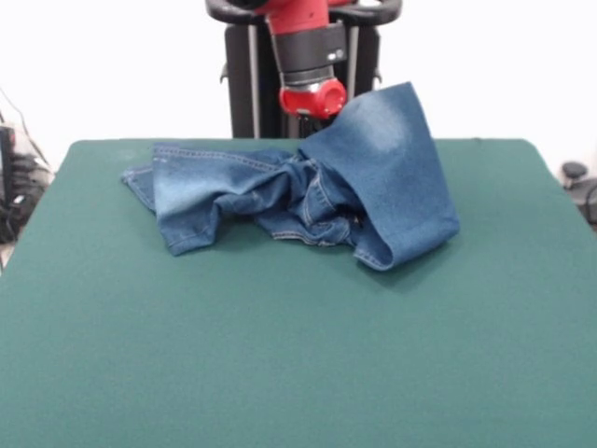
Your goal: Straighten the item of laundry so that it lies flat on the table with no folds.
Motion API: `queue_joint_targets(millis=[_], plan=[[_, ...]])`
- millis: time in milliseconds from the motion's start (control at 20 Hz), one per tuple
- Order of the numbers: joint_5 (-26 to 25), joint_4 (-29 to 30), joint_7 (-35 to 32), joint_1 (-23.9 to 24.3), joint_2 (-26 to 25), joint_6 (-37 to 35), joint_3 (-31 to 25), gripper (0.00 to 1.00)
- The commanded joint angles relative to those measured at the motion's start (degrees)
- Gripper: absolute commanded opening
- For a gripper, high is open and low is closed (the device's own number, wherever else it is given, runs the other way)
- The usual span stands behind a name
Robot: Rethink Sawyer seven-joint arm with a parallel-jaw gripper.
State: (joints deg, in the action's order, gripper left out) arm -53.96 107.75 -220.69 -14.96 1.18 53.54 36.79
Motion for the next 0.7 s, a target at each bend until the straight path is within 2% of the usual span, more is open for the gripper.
queue_joint_targets(millis=[50, 400, 550, 600, 700], plan=[[-2.9, 3.7, 12.0, -1.3, -4.2, 0.7, -11.2, 0.00], [-5.1, 6.7, 8.8, -2.3, 0.1, -2.0, -10.9, 0.00], [-4.2, 7.7, 7.1, -3.2, 2.9, -4.4, -9.8, 0.00], [-5.6, 7.9, 5.0, -4.1, 5.2, -6.5, -9.0, 0.00], [-14.6, 6.8, -5.7, -8.0, 12.1, -12.1, -6.3, 0.00]])
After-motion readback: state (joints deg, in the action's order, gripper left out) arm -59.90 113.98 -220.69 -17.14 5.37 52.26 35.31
